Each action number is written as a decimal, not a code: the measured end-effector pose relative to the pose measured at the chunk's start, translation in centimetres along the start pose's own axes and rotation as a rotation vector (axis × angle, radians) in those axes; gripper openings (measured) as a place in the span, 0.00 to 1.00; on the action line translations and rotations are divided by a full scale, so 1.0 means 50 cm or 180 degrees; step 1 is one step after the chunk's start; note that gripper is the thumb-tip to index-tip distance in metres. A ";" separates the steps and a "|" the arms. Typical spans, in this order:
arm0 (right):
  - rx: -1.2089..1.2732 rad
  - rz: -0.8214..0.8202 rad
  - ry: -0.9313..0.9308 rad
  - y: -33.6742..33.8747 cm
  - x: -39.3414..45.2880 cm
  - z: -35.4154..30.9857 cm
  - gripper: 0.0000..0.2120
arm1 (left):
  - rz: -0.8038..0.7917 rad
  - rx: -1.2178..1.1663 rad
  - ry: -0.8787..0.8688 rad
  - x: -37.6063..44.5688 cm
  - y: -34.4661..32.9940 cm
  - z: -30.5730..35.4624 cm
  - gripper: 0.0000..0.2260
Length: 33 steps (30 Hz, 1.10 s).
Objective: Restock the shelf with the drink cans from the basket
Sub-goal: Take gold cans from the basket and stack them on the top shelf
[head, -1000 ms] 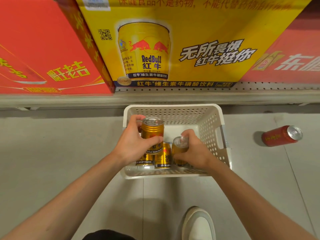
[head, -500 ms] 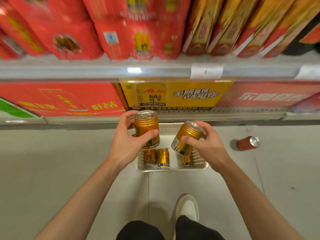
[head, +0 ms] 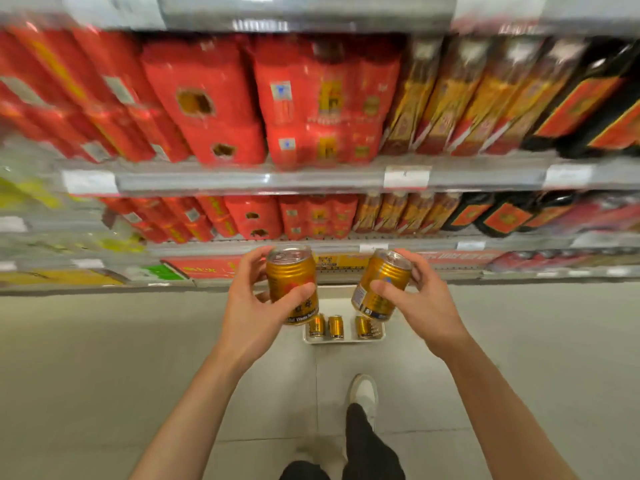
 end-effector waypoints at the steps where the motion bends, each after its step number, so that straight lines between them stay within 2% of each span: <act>1: 0.0012 0.0009 0.0028 0.006 -0.028 -0.050 0.30 | 0.0000 -0.0016 -0.0048 -0.017 0.023 0.048 0.30; 5: 0.0018 0.0035 0.0311 0.028 -0.124 -0.257 0.29 | 0.0106 -0.0130 -0.0330 -0.067 0.108 0.232 0.31; 9: 0.0023 0.0115 0.0699 0.056 -0.173 -0.416 0.30 | 0.0267 -0.0229 -0.0642 -0.088 0.160 0.381 0.27; 14: 0.0056 0.0062 0.1163 0.095 -0.189 -0.584 0.28 | 0.0422 -0.0238 -0.1019 -0.075 0.192 0.540 0.31; 23: -0.0020 0.0034 0.1972 0.149 -0.134 -0.842 0.28 | 0.0698 -0.0371 -0.1765 -0.005 0.201 0.786 0.27; 28: -0.0062 -0.0033 0.2265 0.148 -0.120 -0.951 0.29 | 0.0855 -0.0393 -0.1997 0.034 0.231 0.875 0.30; 33: -0.0232 0.0100 0.2595 0.128 -0.110 -1.058 0.30 | 0.0806 -0.0310 -0.2290 0.089 0.265 0.978 0.31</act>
Point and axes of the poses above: each hand's wrist, its own x-axis towards the middle knuckle, its own y-axis out of the back of the hand, z = x × y, the point moved 1 cm from there along x, towards the middle knuckle
